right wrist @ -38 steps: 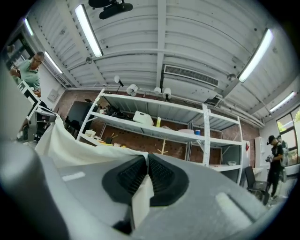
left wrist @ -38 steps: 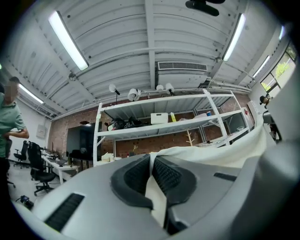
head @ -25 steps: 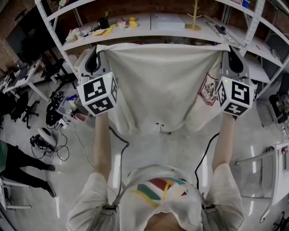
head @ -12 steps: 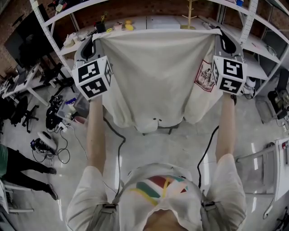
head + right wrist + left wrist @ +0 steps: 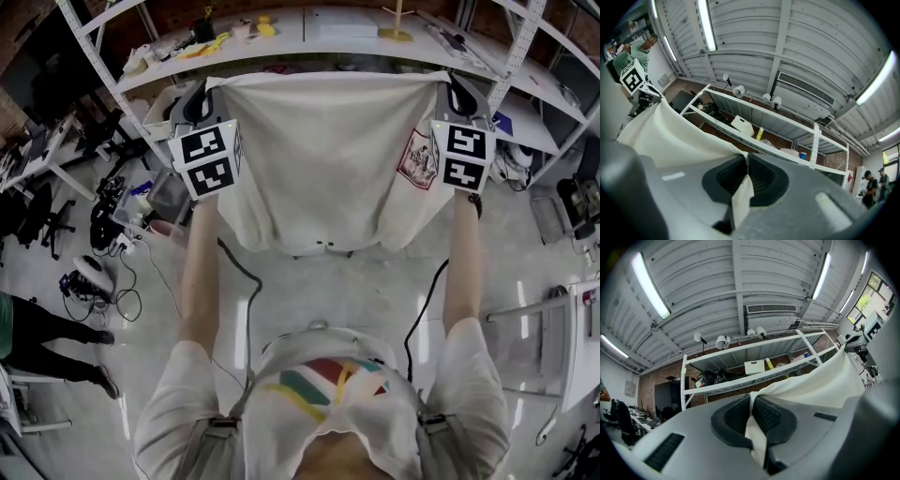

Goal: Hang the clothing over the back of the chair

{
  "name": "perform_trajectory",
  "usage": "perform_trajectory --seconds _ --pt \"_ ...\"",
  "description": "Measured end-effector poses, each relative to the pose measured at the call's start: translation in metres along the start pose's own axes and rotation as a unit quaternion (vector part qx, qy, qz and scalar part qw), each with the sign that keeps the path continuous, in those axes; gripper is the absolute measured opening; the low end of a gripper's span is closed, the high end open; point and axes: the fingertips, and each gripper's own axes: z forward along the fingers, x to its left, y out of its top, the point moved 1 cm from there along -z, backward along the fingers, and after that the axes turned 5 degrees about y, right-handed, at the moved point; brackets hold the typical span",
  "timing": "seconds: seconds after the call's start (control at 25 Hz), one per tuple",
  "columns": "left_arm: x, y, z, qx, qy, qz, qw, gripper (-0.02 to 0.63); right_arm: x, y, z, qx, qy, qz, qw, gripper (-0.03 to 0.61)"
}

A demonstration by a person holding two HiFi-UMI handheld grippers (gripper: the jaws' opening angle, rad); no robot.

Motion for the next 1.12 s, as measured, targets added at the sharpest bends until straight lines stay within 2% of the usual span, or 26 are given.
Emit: perform_trajectory --seconds 0.64,1.12 --pt "-0.029 -0.104 0.006 0.077 -0.029 0.014 0.9965 0.015 0.043 -0.097 0.014 0.104 0.039 -0.023 0.994 0.009" --pt "-0.045 -0.184 -0.008 0.141 -0.044 0.026 0.9887 0.015 0.08 -0.164 0.005 0.172 0.072 -0.027 0.982 0.009"
